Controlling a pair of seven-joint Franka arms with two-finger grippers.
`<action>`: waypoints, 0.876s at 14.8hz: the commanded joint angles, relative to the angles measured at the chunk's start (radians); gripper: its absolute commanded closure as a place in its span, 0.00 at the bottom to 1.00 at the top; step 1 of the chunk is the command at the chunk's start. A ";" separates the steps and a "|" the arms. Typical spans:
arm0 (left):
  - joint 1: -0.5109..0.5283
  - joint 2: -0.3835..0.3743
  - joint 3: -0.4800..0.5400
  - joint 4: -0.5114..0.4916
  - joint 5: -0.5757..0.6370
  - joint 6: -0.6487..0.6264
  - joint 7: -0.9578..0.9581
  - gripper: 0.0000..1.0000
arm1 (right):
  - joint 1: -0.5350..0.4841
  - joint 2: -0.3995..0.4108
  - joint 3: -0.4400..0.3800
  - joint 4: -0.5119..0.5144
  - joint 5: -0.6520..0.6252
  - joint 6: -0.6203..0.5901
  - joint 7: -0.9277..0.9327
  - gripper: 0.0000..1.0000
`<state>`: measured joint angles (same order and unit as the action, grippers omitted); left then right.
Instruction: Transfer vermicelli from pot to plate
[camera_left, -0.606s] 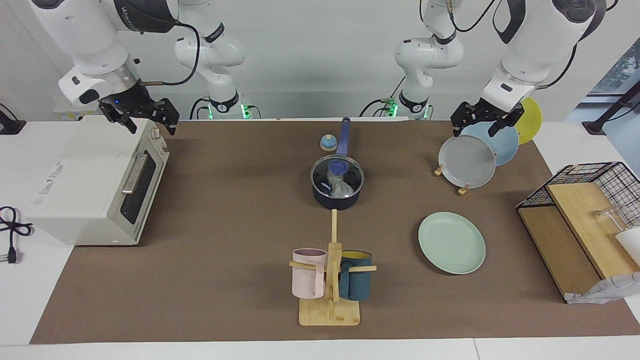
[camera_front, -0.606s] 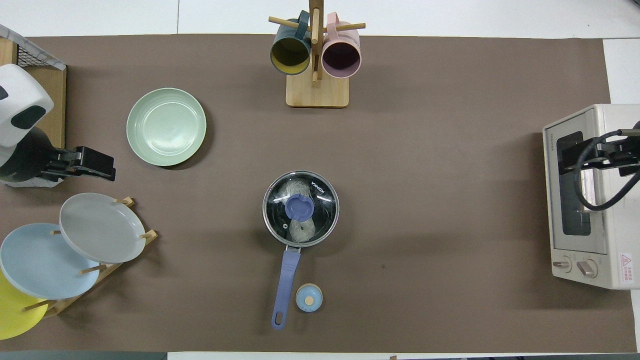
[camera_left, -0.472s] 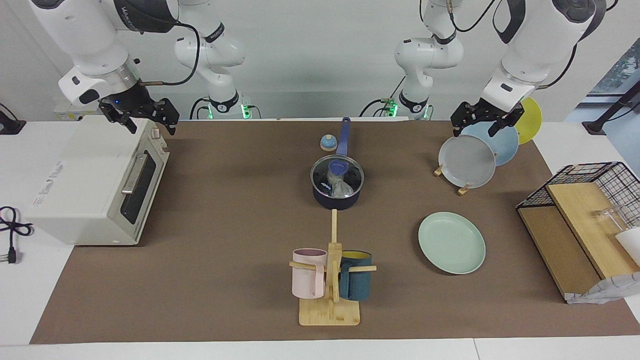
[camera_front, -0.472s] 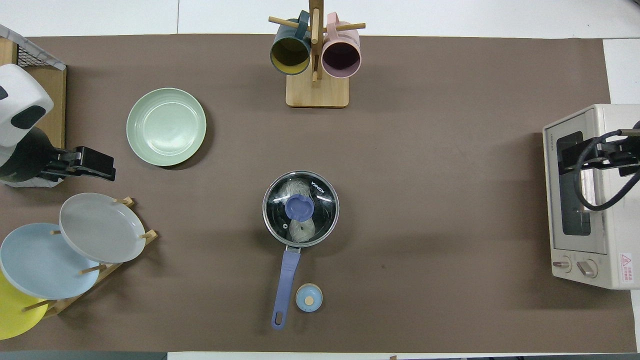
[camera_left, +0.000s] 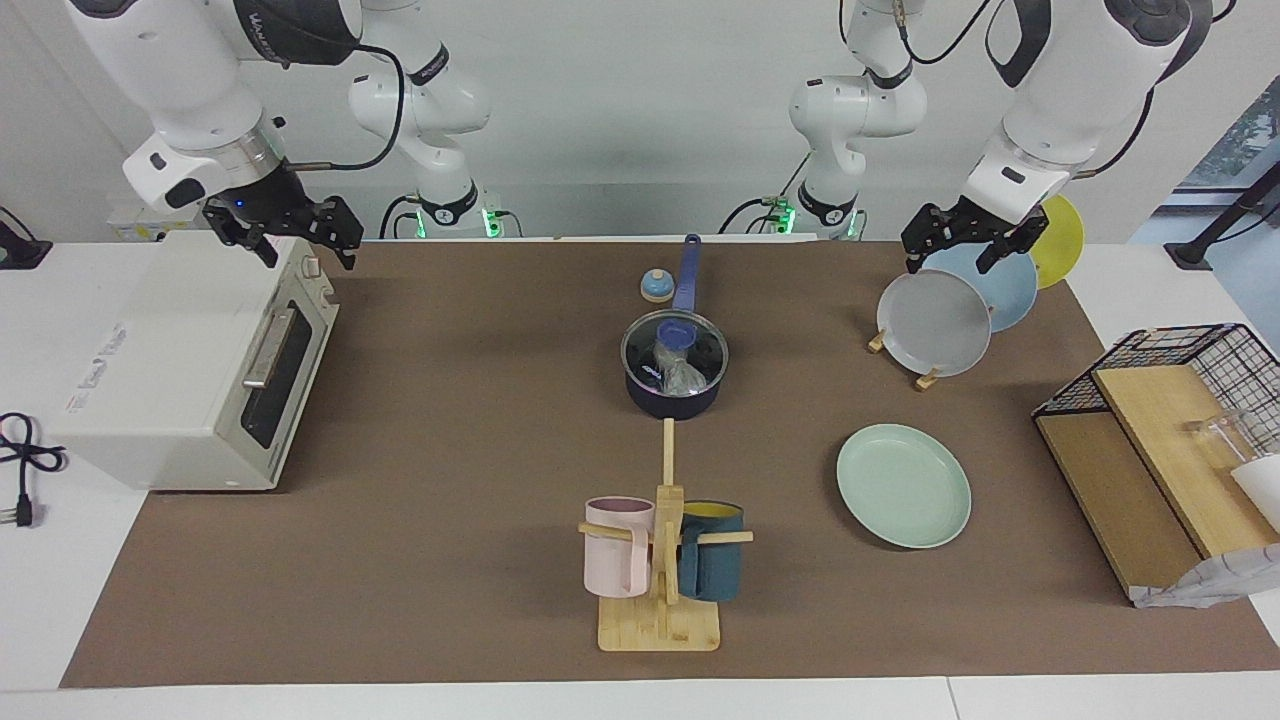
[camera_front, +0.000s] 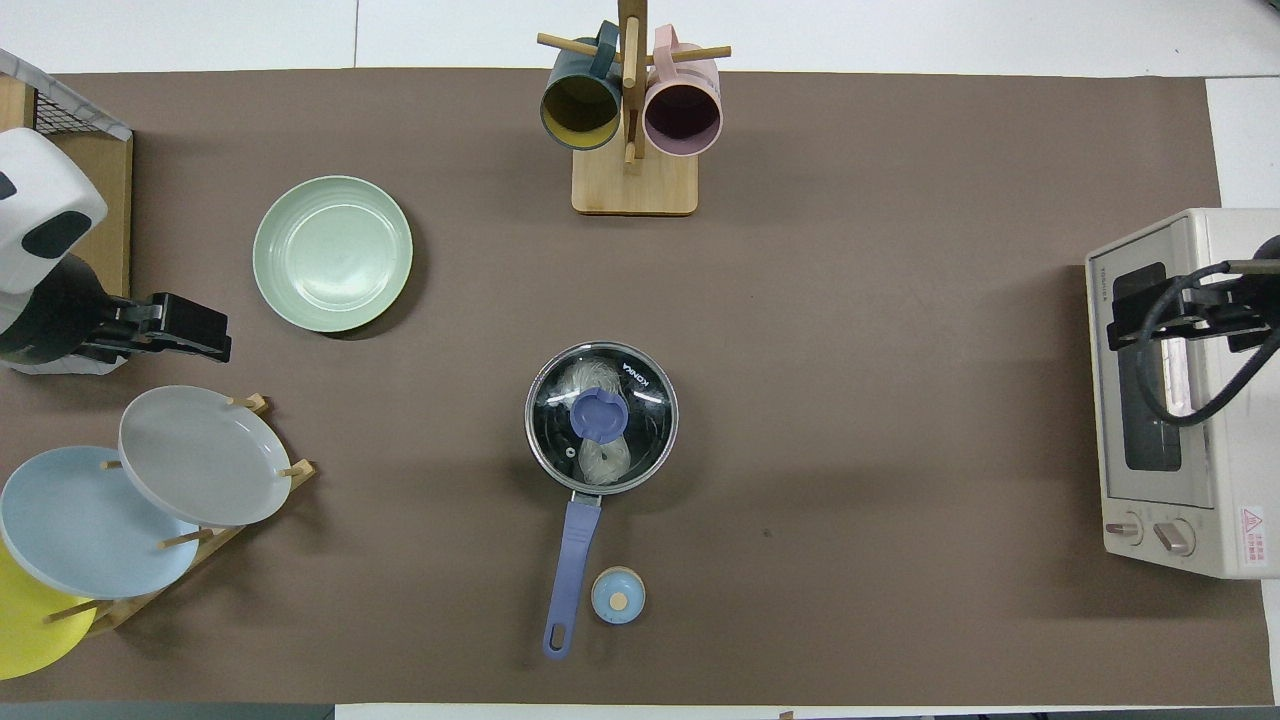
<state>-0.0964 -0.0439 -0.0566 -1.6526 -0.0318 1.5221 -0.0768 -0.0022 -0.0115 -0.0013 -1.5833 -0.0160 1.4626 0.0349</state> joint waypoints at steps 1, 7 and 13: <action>0.012 -0.005 -0.006 0.005 0.010 -0.013 0.005 0.00 | -0.005 -0.002 0.053 0.009 0.019 -0.010 0.069 0.00; 0.012 -0.005 -0.006 0.005 0.010 -0.011 0.005 0.00 | -0.004 0.028 0.208 0.037 0.022 -0.007 0.223 0.00; 0.012 -0.005 -0.006 0.005 0.012 -0.011 0.005 0.00 | 0.037 0.180 0.359 0.183 0.001 -0.005 0.431 0.00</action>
<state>-0.0964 -0.0439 -0.0566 -1.6526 -0.0318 1.5221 -0.0768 0.0109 0.0912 0.3234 -1.4772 -0.0144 1.4642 0.4099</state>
